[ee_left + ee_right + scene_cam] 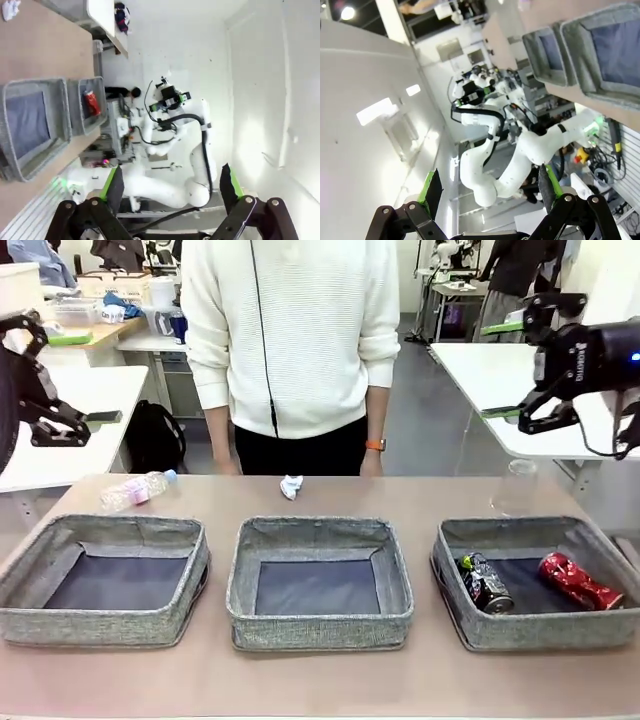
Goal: Sort the waste into the appropriate baskets.
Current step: Place the picked waste into the Fabric basket indicated by the person.
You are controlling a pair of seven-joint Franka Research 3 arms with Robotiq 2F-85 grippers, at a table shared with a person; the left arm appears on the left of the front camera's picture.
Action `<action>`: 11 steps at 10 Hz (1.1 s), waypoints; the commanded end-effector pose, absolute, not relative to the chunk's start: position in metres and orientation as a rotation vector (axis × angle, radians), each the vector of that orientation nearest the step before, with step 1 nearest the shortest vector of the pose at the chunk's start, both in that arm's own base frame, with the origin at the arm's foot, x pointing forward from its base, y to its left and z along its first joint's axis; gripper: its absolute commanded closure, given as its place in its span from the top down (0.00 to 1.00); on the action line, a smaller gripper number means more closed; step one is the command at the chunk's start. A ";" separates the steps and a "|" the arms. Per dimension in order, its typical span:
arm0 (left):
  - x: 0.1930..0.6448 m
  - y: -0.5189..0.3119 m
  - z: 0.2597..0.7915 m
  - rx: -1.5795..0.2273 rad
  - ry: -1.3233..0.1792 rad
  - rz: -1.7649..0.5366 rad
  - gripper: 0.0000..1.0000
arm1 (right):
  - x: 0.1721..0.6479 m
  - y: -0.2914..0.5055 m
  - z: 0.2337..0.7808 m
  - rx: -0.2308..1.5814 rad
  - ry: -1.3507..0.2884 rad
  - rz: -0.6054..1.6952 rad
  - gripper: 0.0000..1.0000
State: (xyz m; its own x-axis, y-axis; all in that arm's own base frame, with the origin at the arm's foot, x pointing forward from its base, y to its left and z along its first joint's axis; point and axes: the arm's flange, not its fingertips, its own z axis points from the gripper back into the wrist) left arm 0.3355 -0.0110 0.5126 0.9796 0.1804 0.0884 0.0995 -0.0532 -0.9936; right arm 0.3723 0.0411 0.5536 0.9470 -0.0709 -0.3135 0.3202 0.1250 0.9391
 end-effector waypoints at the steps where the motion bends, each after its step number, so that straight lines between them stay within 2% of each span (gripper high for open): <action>1: 0.257 -0.043 0.449 -1.623 -0.112 0.029 1.00 | 0.357 0.016 0.552 1.407 0.111 -0.267 1.00; 3: 0.257 -0.044 0.444 -1.523 -0.076 0.065 1.00 | 0.343 -0.012 0.551 1.358 0.047 -0.265 1.00; 4: 0.339 -0.018 0.488 -1.629 -0.093 0.055 1.00 | 0.362 0.012 0.558 1.411 0.121 -0.289 1.00; 11: 0.339 -0.018 0.488 -1.629 -0.093 0.055 1.00 | 0.362 0.012 0.558 1.411 0.121 -0.289 1.00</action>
